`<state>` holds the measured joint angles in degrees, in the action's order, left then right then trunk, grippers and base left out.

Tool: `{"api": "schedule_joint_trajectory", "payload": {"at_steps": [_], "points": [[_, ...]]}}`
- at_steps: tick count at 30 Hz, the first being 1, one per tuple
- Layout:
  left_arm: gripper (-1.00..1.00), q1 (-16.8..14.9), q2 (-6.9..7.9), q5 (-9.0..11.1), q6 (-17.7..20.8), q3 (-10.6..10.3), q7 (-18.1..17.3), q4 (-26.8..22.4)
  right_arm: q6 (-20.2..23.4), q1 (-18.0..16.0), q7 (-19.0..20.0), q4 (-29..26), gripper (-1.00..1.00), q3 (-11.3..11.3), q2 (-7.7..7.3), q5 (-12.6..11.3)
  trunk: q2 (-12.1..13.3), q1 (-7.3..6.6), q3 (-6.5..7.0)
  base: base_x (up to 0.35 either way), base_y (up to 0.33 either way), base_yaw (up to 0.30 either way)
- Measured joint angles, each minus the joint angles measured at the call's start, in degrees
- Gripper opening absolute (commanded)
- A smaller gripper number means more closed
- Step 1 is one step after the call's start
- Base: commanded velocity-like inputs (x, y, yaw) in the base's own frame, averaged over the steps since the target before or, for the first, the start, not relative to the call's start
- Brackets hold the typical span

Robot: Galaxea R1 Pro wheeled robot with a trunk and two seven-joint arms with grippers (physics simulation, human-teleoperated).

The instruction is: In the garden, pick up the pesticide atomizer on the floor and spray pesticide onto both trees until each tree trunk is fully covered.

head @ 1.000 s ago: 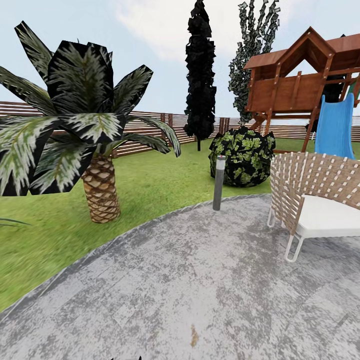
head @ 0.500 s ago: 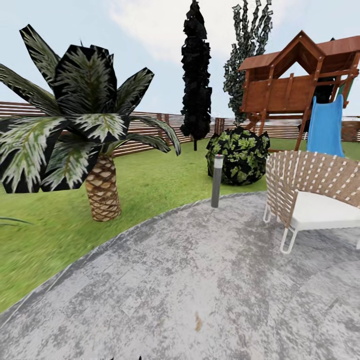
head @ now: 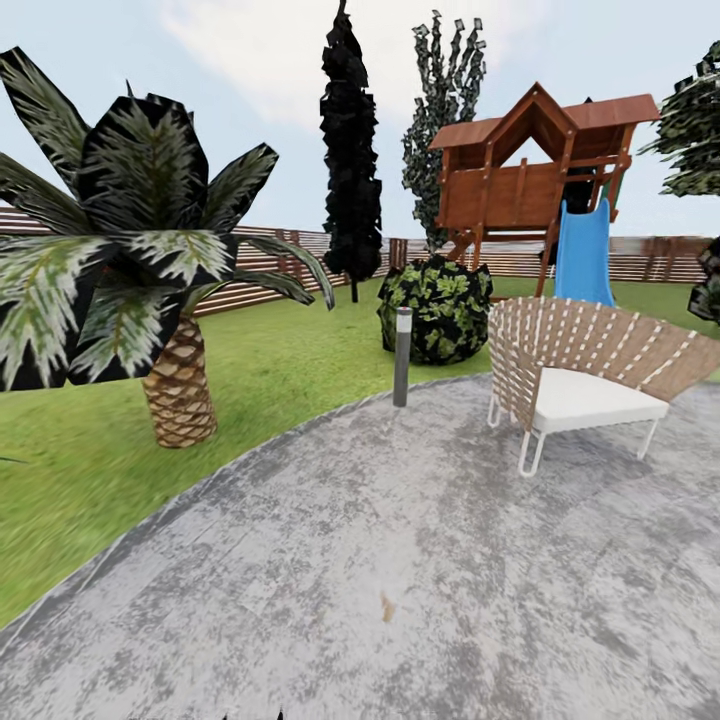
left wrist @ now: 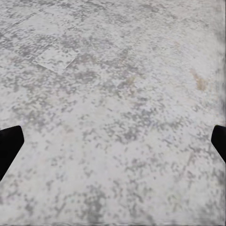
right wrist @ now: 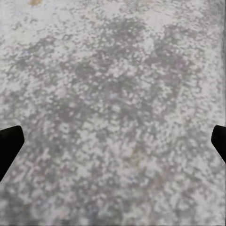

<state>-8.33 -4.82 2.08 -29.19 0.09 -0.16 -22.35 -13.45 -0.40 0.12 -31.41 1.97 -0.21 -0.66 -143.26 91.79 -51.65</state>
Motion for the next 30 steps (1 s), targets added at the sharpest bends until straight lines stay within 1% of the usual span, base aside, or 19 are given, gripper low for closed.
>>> {"api": "schedule_joint_trajectory", "payload": {"at_steps": [20, 23, 30], "points": [[1.00, 0.0, 0.00, 0.0, 0.0, 0.0, 0.0, 0.0, 0.0, 0.0, 0.0, 0.0, 1.00, 0.0, -0.01, 0.0, 0.0, 0.00, 0.76, -0.267, 0.179, -0.255], [1.00, 0.0, 0.00, 0.0, 0.0, 0.0, 0.0, 0.0, 0.0, 0.0, 0.0, 0.0, 1.00, 0.0, -0.05, 0.0, 0.0, -0.01, 0.88, -0.141, 0.050, -0.255], [1.00, 0.0, 0.00, 0.0, 0.0, 0.0, 0.0, 0.0, 0.0, 0.0, 0.0, 0.0, 1.00, 0.0, -0.02, -0.1, 0.0, -0.03, 1.15, -0.019, 0.007, -0.255]]}}
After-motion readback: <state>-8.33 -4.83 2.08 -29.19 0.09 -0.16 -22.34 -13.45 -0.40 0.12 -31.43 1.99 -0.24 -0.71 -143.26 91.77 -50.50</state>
